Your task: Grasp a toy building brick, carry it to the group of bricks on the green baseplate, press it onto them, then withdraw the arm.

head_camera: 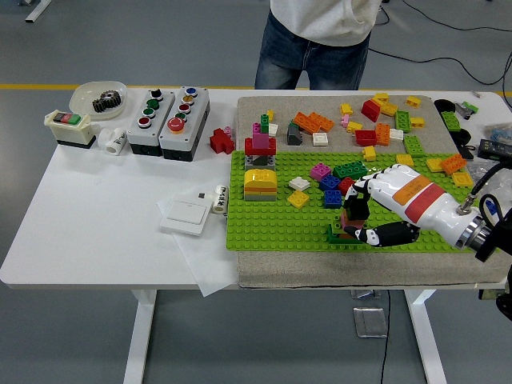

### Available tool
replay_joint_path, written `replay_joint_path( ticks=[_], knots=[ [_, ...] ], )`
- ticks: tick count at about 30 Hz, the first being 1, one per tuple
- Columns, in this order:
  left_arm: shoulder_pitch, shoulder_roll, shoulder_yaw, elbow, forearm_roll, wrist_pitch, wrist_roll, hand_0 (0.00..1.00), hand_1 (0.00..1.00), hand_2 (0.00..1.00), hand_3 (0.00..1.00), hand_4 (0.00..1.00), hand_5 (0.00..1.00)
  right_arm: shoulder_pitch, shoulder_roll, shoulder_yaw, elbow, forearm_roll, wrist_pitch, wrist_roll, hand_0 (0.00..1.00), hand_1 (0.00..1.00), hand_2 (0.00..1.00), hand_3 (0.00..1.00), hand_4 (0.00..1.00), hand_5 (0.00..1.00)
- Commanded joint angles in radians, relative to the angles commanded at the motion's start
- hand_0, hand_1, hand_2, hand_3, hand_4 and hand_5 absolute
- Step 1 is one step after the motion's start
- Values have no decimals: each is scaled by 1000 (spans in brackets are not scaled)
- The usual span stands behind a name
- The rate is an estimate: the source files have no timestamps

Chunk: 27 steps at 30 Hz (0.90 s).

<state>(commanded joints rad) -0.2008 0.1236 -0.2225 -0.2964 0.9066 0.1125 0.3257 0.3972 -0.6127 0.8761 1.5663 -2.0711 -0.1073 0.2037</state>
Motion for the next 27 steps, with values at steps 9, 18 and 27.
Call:
replay_joint_path(
  ticks=[9, 18, 27],
  knots=[
    [-1, 0, 1, 0, -1, 0, 0, 483, 577, 645, 579, 606, 678, 4, 3, -7, -4, 4, 1, 1, 390, 477, 559, 548, 758, 449],
    [-2, 0, 2, 0, -2, 0, -1, 483, 578, 643, 579, 604, 674, 9, 9, -11, -9, 5, 1, 1, 388, 476, 563, 550, 759, 448],
    [-3, 0, 4, 0, -4, 1, -1, 483, 577, 643, 578, 605, 675, 17, 14, -16, -15, 8, 0, 2, 391, 478, 566, 549, 758, 446]
  ],
)
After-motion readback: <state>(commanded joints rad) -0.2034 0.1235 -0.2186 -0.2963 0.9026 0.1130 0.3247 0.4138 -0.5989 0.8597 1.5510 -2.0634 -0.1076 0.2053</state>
